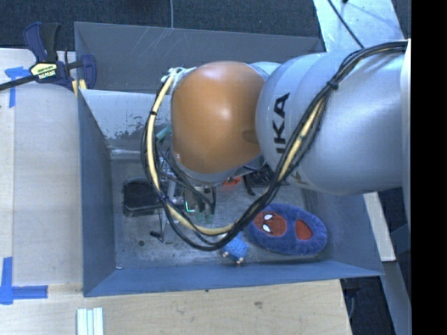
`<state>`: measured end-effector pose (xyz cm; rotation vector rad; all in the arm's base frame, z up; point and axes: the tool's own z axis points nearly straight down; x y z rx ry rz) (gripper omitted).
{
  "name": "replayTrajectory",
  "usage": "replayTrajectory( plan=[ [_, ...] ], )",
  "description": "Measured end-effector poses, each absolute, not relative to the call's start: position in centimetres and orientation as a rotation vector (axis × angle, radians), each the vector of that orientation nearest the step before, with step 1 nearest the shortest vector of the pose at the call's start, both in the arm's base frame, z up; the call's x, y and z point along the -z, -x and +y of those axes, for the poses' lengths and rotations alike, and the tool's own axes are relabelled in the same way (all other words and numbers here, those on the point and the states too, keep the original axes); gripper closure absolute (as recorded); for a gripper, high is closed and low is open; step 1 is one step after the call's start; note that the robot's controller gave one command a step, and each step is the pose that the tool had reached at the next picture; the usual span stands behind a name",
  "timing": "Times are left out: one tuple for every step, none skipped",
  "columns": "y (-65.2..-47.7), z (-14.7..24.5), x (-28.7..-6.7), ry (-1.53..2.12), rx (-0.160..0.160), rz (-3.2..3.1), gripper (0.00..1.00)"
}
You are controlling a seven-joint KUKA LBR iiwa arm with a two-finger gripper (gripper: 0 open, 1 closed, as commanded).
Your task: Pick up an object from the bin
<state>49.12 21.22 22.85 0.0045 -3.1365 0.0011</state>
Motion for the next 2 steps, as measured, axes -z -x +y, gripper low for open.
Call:
replayTrajectory(
  plan=[
    [-55.0, 21.7, -13.7, -0.183, -0.002, -3.134, 0.0],
    [-59.9, 20.1, -6.5, -0.169, -0.001, -3.134, 0.0]
  ],
)
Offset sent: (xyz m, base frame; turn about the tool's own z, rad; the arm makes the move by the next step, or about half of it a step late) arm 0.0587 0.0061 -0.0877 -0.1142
